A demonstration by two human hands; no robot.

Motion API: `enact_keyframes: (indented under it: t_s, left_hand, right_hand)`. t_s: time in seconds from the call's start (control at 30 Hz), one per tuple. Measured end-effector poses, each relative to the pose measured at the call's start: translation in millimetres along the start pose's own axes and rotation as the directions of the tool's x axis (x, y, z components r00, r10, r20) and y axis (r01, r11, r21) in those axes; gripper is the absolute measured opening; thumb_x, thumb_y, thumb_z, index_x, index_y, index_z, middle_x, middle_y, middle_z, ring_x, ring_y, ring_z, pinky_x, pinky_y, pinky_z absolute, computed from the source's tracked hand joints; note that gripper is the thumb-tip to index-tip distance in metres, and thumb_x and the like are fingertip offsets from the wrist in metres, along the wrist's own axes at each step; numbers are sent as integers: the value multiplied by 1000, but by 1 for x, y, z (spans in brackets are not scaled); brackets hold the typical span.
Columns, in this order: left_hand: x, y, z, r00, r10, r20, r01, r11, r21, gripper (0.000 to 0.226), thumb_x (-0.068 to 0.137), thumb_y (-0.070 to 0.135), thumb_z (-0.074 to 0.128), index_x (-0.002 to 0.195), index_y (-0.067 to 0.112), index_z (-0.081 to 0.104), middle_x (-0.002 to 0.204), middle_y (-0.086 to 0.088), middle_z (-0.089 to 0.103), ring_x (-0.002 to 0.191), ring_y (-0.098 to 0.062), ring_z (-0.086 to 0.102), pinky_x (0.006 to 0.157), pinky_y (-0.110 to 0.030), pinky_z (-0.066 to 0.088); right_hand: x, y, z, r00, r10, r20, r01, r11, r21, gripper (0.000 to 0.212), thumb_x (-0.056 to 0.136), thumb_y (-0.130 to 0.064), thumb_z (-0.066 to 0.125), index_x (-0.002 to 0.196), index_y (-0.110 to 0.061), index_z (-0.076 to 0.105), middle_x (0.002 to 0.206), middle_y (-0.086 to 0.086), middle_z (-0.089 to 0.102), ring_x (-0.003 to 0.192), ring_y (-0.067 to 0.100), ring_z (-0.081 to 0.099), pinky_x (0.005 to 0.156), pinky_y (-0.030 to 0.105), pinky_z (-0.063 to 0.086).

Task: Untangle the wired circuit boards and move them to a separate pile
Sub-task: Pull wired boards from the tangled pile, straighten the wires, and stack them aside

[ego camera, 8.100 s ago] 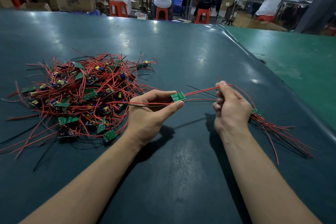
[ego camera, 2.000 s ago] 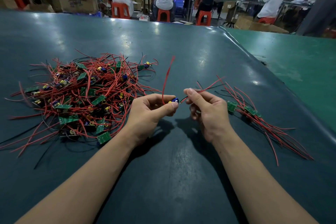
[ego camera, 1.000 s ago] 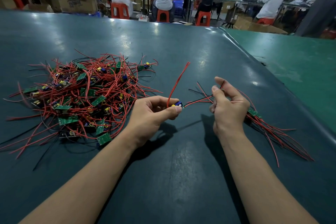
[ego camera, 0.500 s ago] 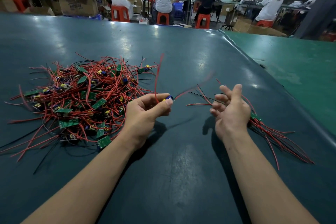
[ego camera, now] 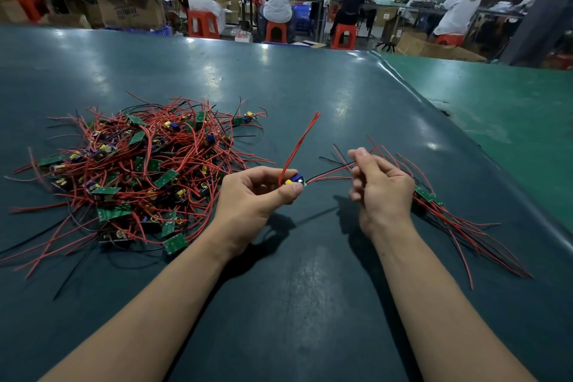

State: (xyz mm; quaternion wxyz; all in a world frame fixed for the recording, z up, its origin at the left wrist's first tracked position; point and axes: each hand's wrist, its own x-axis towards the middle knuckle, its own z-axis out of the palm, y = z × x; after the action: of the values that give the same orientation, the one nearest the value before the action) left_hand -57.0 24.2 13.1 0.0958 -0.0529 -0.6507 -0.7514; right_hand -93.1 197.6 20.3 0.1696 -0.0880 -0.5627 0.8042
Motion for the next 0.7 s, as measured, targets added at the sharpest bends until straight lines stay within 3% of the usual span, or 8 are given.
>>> enact_keyframes:
  t_s: [0.13, 0.27, 0.33, 0.4, 0.47, 0.53, 0.63, 0.7]
  left_hand:
    - [0, -1, 0, 1000, 23, 6, -23, 1000, -11, 17, 74, -2, 78, 84, 10, 75, 68, -1, 72, 60, -10, 63, 65, -18, 53]
    - [3, -2, -8, 997, 23, -71, -35, 984, -172, 13, 70, 8, 81, 81, 14, 78, 69, -4, 68, 61, -15, 59, 66, -23, 50]
    - [4, -3, -9, 996, 21, -86, -39, 977, -209, 14, 75, 12, 78, 88, 15, 76, 74, -3, 69, 62, -15, 59, 66, -24, 51]
    - [4, -3, -6, 996, 19, -82, -37, 974, -225, 17, 77, 19, 75, 93, 13, 74, 78, -4, 71, 63, -14, 61, 65, -23, 53]
    - [4, -2, -4, 996, 8, -93, -30, 970, -242, 25, 76, 29, 70, 93, 10, 73, 77, -6, 71, 61, -13, 60, 61, -22, 52]
    - [4, 0, -5, 994, 10, -109, -35, 971, -236, 30, 78, 35, 67, 91, 8, 71, 74, -6, 70, 57, -14, 59, 58, -23, 52]
    - [4, -2, -7, 983, 101, -153, -110, 993, -51, 30, 83, 40, 61, 85, 11, 71, 70, -1, 68, 58, -14, 59, 57, -28, 52]
    - [4, -3, -5, 971, 165, -174, -148, 983, 108, 30, 84, 42, 58, 82, 14, 70, 70, 4, 69, 62, -13, 61, 60, -30, 53]
  right_hand:
    - [5, -2, -5, 986, -25, -164, 33, 998, 47, 20, 95, -11, 61, 77, -6, 68, 52, -5, 52, 39, 4, 40, 35, 17, 30]
    - [12, -5, -15, 940, -57, -335, 84, 994, 66, 22, 98, -13, 55, 77, -11, 60, 59, -1, 47, 37, 5, 38, 36, 19, 30]
    - [9, -2, -11, 944, -170, -281, 159, 985, -60, 18, 97, -17, 58, 78, -17, 59, 62, -3, 50, 43, 8, 44, 40, 21, 36]
    - [2, 3, -3, 947, -284, -151, 248, 943, -220, 13, 95, -23, 63, 83, -26, 64, 71, -7, 57, 60, 14, 55, 54, 33, 48]
    - [-3, 6, 2, 955, -280, -92, 247, 931, -269, 10, 95, -27, 64, 86, -30, 66, 79, -10, 61, 69, 14, 58, 62, 37, 50]
    - [-2, 6, 1, 967, -222, -126, 190, 955, -227, 11, 96, -27, 62, 86, -29, 64, 83, -7, 60, 67, 12, 56, 54, 29, 50]
    - [-2, 5, -4, 915, -366, -170, 290, 889, -355, 8, 97, -27, 59, 90, -26, 62, 86, -9, 61, 74, 5, 56, 69, 26, 48]
    - [-10, 3, -1, 845, -532, -48, 455, 764, -458, 8, 97, -25, 58, 94, -22, 66, 89, -6, 63, 78, 5, 56, 75, 26, 46]
